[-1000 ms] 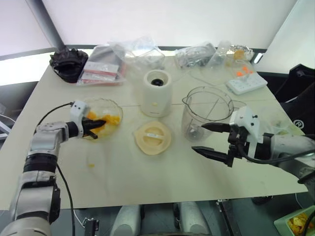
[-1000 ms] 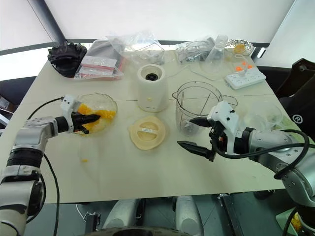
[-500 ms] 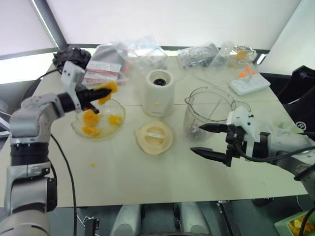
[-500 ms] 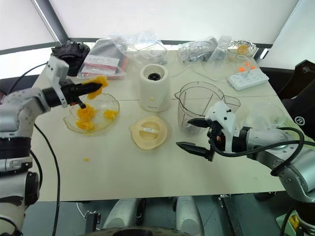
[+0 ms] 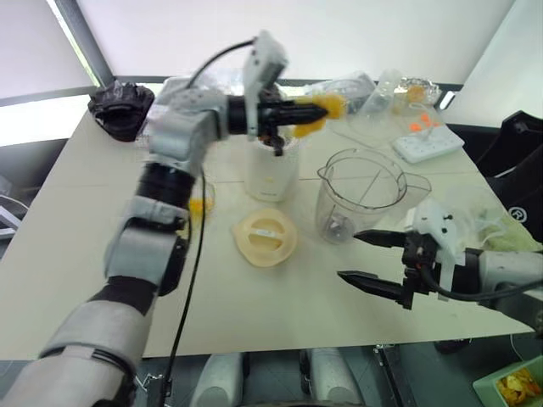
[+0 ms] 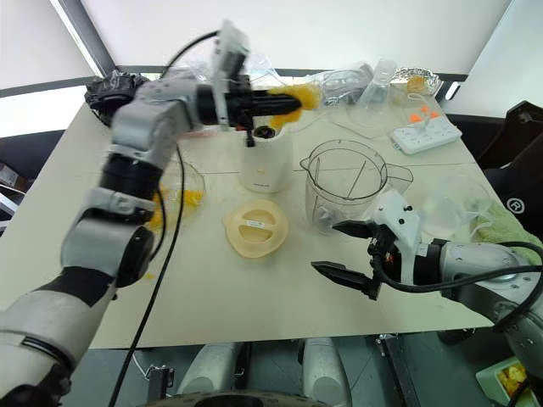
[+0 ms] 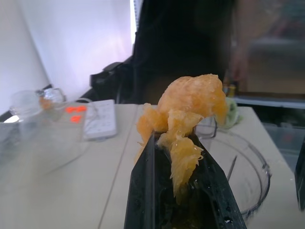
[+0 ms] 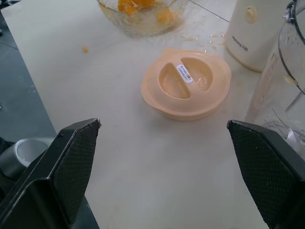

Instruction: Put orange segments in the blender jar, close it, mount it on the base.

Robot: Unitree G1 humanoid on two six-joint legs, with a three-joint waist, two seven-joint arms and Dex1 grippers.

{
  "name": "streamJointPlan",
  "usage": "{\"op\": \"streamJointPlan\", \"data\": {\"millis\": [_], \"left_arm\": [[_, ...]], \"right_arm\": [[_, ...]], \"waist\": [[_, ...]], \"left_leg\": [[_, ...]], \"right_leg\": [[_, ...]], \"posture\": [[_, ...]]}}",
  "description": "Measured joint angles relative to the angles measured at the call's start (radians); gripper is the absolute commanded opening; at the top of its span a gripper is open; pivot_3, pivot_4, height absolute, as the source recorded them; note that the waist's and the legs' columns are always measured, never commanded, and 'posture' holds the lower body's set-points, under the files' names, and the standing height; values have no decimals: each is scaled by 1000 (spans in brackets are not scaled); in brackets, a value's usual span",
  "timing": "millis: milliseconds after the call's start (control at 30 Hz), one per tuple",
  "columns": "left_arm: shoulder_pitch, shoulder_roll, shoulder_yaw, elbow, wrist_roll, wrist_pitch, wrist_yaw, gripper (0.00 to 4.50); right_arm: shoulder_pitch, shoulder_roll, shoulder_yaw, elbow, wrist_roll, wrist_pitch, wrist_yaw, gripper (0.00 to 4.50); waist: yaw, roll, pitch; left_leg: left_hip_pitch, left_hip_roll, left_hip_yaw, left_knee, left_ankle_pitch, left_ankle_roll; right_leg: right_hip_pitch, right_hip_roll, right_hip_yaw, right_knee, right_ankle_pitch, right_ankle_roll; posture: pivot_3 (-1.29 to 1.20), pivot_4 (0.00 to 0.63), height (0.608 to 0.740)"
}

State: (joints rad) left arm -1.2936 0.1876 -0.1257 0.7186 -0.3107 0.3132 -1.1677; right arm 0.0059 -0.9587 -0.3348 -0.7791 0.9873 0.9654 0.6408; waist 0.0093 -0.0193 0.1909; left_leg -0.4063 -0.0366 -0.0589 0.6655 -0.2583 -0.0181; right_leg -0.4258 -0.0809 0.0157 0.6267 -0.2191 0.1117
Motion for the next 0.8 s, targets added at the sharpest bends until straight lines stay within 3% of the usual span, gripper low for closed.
{"op": "streamJointPlan", "data": {"millis": [467,600,800], "left_arm": [[-80,-217,-14,396,130,-256,-7,18],[-90,-264,-8,452,155,-318,29,1337],[-93,-293,2,491,185,-363,64,4452]], "right_arm": [[102,27,-68,-82,60,-1,-144,4500],[119,25,-87,-94,87,-1,-167,4500],[167,16,-140,-121,120,-1,-198,4500]], "waist": [[6,-1,1],[4,-1,1],[5,-1,1]], "left_leg": [[-1,0,-1,1,0,0],[-1,0,-1,1,0,1],[-1,0,-1,1,0,1]], "right_leg": [[0,0,0,-1,0,1],[0,0,0,-1,0,2],[0,0,0,-1,0,2]], "posture": [[0,150,740],[0,150,740],[0,150,740]]}}
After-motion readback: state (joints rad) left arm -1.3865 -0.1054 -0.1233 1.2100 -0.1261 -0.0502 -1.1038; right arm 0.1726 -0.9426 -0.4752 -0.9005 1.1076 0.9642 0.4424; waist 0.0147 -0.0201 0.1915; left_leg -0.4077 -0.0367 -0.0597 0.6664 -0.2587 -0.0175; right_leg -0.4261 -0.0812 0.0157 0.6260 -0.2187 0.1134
